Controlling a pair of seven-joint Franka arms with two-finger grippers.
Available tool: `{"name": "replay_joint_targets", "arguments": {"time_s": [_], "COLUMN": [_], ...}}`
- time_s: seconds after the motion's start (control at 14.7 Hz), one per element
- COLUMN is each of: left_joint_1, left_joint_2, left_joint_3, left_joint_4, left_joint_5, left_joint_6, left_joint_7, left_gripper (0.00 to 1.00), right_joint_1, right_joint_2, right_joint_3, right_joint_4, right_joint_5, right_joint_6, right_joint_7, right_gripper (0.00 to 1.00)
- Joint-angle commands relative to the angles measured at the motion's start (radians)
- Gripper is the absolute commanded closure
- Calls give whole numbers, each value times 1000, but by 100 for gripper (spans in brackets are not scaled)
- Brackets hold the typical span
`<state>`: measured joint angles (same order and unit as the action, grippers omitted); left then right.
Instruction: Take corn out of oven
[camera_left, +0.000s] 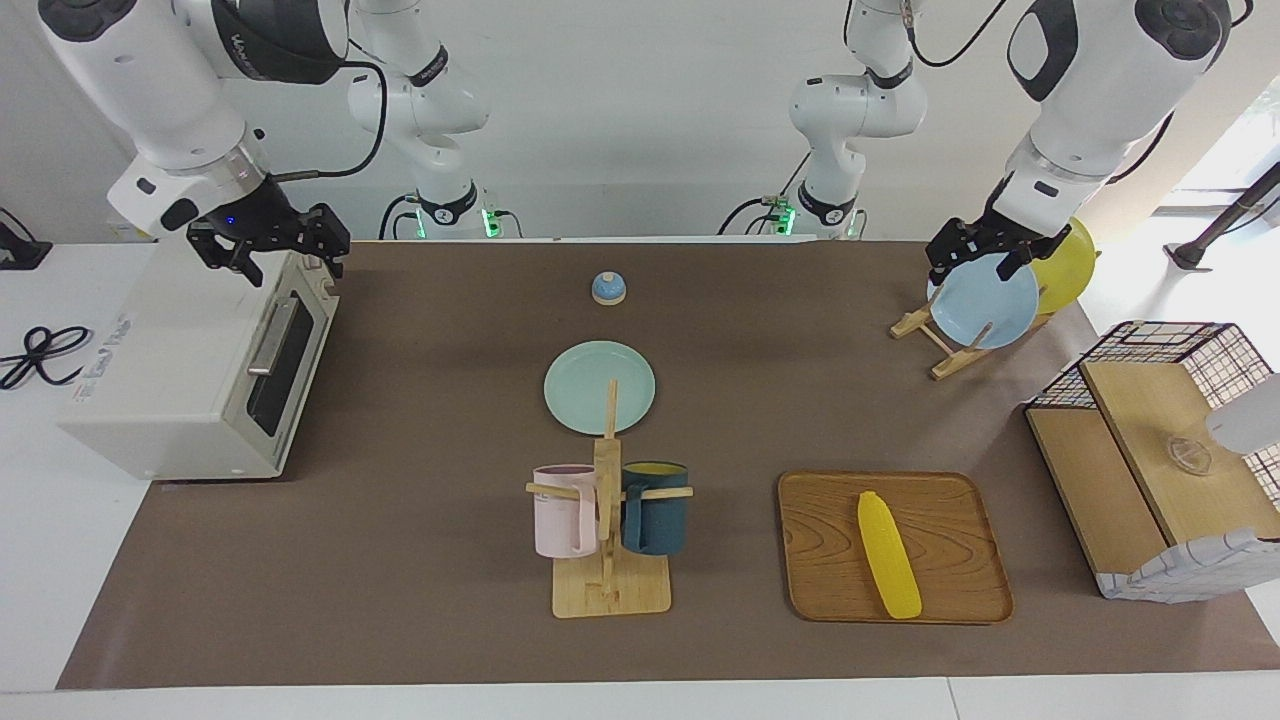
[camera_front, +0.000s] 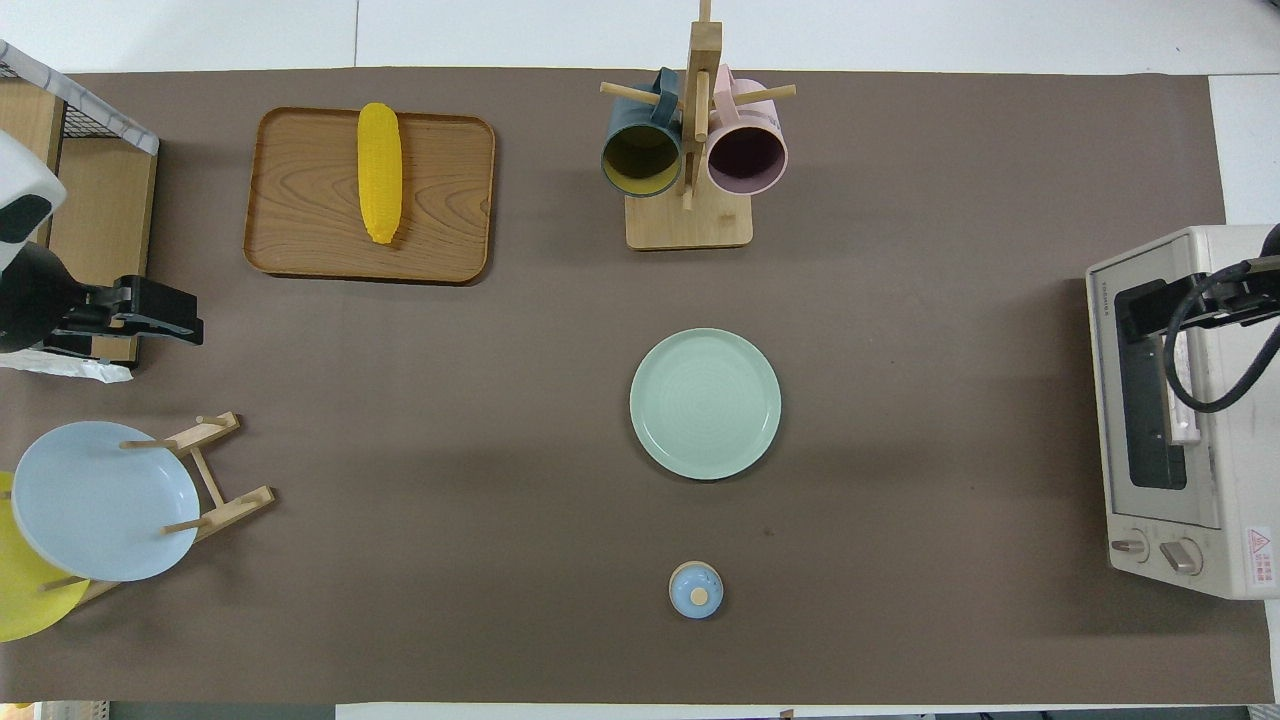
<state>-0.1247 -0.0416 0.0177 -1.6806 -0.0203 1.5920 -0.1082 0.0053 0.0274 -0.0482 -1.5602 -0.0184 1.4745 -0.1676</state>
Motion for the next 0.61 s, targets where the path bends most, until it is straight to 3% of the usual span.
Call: {"name": "replay_joint_targets", "arguments": {"time_s": [0.0, 0.54], "left_joint_1": [16, 11], "left_joint_2": [5, 8], "left_joint_3": [-12, -13], "left_joint_4": [-2, 1], "left_joint_5": [14, 11], "left_joint_6": [46, 43], "left_joint_7": [18, 18], "left_gripper": [0, 0], "right_joint_1": [-4, -2], "right_joint_2": [-23, -23], "right_joint_3": [2, 4], "right_joint_4": [-27, -27], "right_joint_5": [6, 6], "right_joint_6": [26, 26], "right_joint_7": [8, 10], "right_gripper": [0, 0]}}
